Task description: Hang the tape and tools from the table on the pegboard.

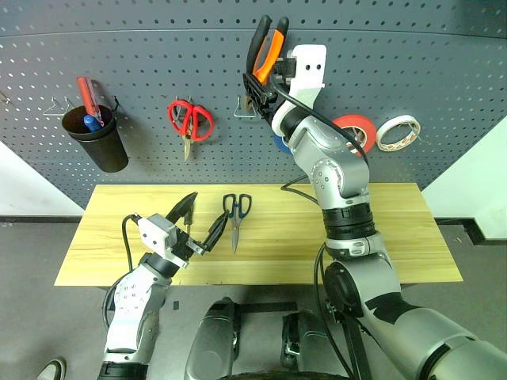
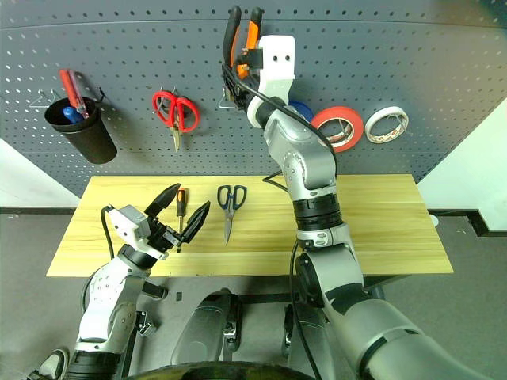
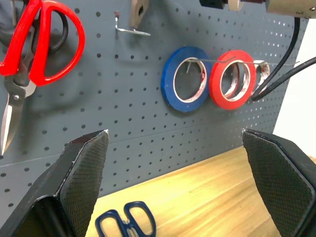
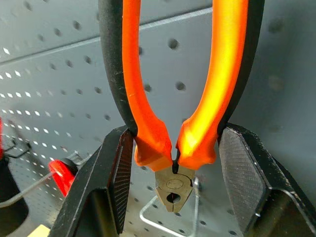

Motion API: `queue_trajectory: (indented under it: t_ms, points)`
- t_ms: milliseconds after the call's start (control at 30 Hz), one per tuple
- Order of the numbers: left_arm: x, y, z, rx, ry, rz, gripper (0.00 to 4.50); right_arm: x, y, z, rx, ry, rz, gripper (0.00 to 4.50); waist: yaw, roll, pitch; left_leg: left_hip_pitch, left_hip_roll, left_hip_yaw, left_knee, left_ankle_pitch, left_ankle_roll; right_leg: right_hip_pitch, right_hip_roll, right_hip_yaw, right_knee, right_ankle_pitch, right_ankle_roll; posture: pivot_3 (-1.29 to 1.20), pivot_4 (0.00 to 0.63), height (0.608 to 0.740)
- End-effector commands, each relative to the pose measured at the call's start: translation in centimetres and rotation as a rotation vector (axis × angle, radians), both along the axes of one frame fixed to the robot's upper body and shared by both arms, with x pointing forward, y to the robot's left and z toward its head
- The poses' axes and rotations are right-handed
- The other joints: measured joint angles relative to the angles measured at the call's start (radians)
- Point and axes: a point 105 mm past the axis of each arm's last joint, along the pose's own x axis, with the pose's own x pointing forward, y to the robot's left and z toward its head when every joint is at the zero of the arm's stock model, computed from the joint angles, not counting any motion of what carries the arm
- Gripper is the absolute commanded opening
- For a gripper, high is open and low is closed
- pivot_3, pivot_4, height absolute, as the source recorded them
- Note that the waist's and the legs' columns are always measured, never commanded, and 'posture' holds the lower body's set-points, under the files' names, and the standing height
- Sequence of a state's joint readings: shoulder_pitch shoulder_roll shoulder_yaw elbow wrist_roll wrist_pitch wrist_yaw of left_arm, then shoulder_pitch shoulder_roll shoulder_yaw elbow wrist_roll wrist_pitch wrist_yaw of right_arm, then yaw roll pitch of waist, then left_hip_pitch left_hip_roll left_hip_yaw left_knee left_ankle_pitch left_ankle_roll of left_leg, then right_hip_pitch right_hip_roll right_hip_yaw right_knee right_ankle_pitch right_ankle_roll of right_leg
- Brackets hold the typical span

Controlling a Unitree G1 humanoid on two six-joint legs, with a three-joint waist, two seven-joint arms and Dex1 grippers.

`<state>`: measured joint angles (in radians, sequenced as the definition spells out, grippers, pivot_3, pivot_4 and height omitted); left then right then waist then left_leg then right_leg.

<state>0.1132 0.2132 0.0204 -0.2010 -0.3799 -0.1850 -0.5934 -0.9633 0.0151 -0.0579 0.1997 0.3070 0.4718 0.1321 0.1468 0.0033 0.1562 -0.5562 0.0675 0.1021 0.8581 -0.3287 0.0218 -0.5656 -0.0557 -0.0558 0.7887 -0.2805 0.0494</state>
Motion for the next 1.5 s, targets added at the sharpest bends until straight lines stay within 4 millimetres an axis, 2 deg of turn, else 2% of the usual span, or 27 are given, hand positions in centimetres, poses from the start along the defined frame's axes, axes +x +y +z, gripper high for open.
queue_trajectory:
  t_ms: [33, 500, 967, 1000, 1167, 1500]
  points:
    - [-0.4, -0.1, 1.3, -0.003, -0.053, 0.0, 4.5, -0.8, 0.0, 2.6, 0.026, -0.094, 0.003, 2.26, 0.0, 0.0, 0.0, 0.0, 0.0, 0.0, 0.0, 0.0, 0.0, 0.0, 0.0, 0.0, 0.0, 0.0, 0.0, 0.29, 0.171, 0.657]
    - [-0.3, 0.0, 1.2, -0.002, -0.052, 0.002, 4.5, -1.6, 0.8, 1.6, 0.02, -0.071, 0.052, 2.26, 0.0, 0.0, 0.0, 0.0, 0.0, 0.0, 0.0, 0.0, 0.0, 0.0, 0.0, 0.0, 0.0, 0.0, 0.0, 0.29, 0.174, 0.657]
    - [-0.4, 0.1, 1.2, -0.001, -0.053, 0.013, 4.5, -1.2, 0.7, 1.1, 0.016, -0.035, 0.04, 2.26, 0.0, 0.0, 0.0, 0.0, 0.0, 0.0, 0.0, 0.0, 0.0, 0.0, 0.0, 0.0, 0.0, 0.0, 0.0, 0.3, 0.173, 0.657]
    - [-0.4, 0.1, 1.2, -0.001, -0.053, 0.013, 4.5, -1.2, 0.7, 1.0, 0.017, -0.033, 0.039, 2.98, 0.0, 0.0, 0.0, 0.0, 0.0, 0.0, 0.0, 0.0, 0.0, 0.0, 0.0, 0.0, 0.0, 0.0, 0.0, 0.3, 0.173, 0.657]
    - [-0.4, 0.1, 1.2, -0.002, -0.053, 0.015, 4.5, -1.1, 0.7, 0.9, 0.013, -0.029, 0.033, 4.46, 0.0, 0.0, 0.0, 0.0, 0.0, 0.0, 0.0, 0.0, 0.0, 0.0, 0.0, 0.0, 0.0, 0.0, 0.0, 0.3, 0.173, 0.657]
    - [-0.2, 0.2, 1.1, -0.002, -0.053, 0.015, 4.5, -1.0, 0.5, 0.6, 0.006, -0.025, 0.025, 4.46, 0.001, 0.0, 0.0, 0.0, 0.0, 0.0, 0.0, 0.0, 0.0, 0.0, 0.0, 0.0, 0.0, 0.0, 0.0, 0.3, 0.168, 0.657]
